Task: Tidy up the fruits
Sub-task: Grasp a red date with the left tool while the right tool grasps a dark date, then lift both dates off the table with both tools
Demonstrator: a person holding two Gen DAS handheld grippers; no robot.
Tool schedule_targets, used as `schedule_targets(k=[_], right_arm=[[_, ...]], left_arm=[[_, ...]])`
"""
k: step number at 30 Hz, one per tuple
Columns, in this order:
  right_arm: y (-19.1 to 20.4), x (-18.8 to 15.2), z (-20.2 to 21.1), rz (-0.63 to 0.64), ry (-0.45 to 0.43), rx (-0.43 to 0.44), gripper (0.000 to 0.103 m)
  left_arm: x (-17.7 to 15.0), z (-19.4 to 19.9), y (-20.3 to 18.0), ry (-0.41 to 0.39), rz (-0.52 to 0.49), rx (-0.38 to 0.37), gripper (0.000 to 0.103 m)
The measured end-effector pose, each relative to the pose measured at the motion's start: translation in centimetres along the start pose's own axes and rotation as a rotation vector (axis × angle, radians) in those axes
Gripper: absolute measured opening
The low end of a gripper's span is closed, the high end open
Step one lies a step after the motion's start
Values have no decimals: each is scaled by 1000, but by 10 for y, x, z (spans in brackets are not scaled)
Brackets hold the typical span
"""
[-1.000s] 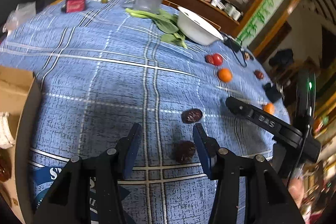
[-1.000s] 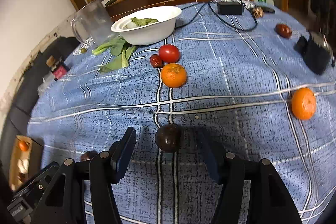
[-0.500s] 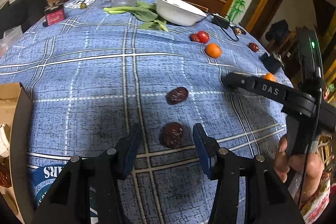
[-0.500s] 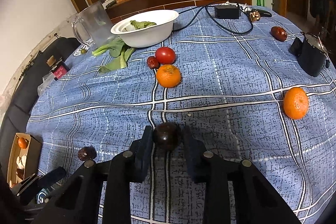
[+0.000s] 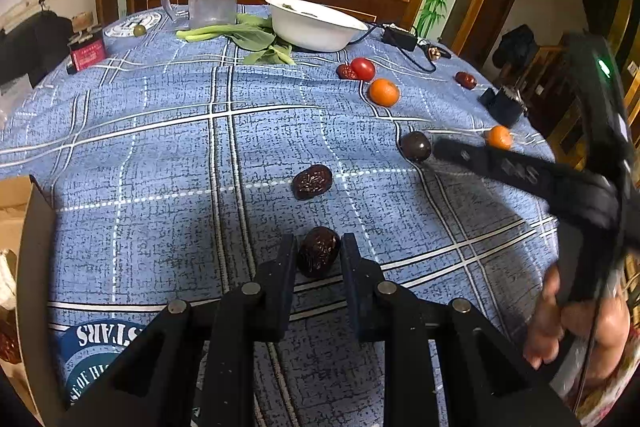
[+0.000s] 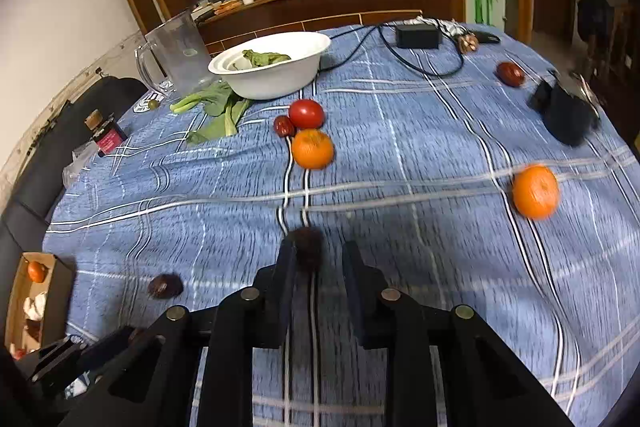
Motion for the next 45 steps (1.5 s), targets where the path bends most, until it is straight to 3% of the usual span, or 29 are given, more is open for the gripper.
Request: schedule_targets(k=[5, 13, 16, 20, 23, 30, 37, 40, 45], right_arm=[[-20, -18, 36, -32, -12, -15, 25], [-52, -45, 92, -106, -14, 2, 25], [-59, -56, 108, -166, 6, 65, 25], [-69, -70, 123, -324, 55, 243, 25], [-72, -75, 123, -394, 91, 321, 25], [-74, -84, 130, -474, 123, 391, 25], [-60, -74, 126, -374, 128, 312, 26], [-36, -63, 98, -288, 162, 251, 37], [-1, -26, 42, -139, 123, 93, 39]], left_arm=[[0, 5, -1, -17, 33, -48, 21], [3, 18, -9, -60, 18, -54, 21], [2, 20, -9, -68, 24, -54, 21], [1, 22, -8, -75, 31, -57, 21], [1, 21, -5, -72, 47, -59, 21], [1, 23, -2, -79, 71, -81, 21], [-4, 27, 15, -83, 144, -63, 21], [-4, 28, 21, -87, 174, -75, 21], [-1, 29, 13, -91, 148, -94, 21]])
Point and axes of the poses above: each gripper's, at about its wrist camera, not at the fingertips, and z roughly against the way its jaws point, y to its left, x to its top, the point moved 7 cm from there along -z, roughly the way its jaws point, and after that the axes turned 15 degrees about -z, right-handed, at the moved point
